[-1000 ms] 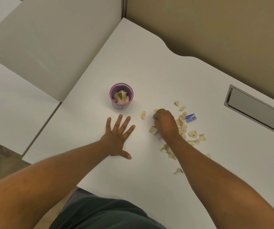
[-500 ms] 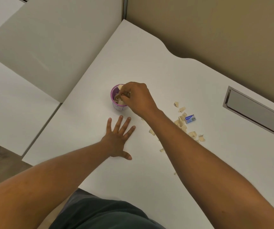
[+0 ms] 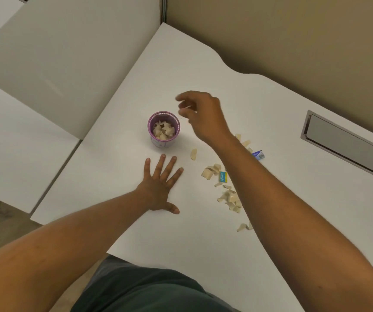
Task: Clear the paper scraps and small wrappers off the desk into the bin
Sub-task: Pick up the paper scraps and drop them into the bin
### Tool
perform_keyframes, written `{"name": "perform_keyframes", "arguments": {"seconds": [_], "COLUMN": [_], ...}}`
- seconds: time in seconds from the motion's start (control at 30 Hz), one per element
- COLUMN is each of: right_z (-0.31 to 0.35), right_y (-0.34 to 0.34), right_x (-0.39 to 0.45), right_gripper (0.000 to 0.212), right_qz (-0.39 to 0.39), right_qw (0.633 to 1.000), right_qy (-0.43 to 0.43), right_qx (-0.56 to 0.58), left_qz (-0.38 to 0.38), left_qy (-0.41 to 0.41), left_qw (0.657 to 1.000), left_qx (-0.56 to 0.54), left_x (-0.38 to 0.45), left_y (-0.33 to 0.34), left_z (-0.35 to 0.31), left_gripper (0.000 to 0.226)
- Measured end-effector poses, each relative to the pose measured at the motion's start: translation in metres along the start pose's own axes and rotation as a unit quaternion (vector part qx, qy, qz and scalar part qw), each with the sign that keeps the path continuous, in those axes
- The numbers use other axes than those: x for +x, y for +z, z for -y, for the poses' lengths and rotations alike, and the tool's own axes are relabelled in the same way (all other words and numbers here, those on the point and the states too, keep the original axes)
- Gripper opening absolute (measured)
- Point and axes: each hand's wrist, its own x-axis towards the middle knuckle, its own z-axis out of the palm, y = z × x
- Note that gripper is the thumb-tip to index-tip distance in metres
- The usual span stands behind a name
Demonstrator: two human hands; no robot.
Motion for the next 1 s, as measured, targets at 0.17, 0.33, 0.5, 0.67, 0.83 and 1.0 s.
{"name": "perform_keyframes", "arguments": {"seconds": [0.17, 0.33, 0.5, 0.67, 0.83, 1.0], "right_z": [-0.082, -0.186, -0.222, -0.229, -0.218, -0.217], "right_y": [-0.057, -0.071, -0.053, -0.038, -0.029, -0.021], "right_x": [-0.079, -0.17, -0.201, -0.174, -0.146, -0.144], "right_gripper": [0.022, 0.054, 0.103, 0.103, 0.087, 0.073], "right_qz": [-0.084, -0.067, -0.02, -0.021, 0.052, 0.09], "right_qw": [0.986, 0.952, 0.942, 0.943, 0.95, 0.923], "right_qy": [0.141, 0.284, 0.307, 0.287, 0.207, 0.15], "right_qx": [0.005, -0.089, -0.136, -0.165, -0.229, -0.343], "left_qz": [-0.009, -0.021, -0.144, -0.145, -0.074, -0.068], "left_qy": [-0.002, -0.002, 0.014, 0.034, 0.023, 0.007], "left_qw": [1.0, 1.0, 0.985, 0.984, 0.997, 0.998], "left_qx": [0.009, 0.015, -0.097, -0.096, -0.024, 0.001], "left_x": [-0.001, -0.002, 0.013, 0.046, 0.069, 0.064], "left_y": [-0.001, -0.003, -0.028, -0.054, -0.067, -0.068], "left_z": [0.001, -0.006, -0.034, -0.066, -0.085, -0.096], "left_gripper": [0.136, 0.138, 0.101, 0.114, 0.105, 0.083]}}
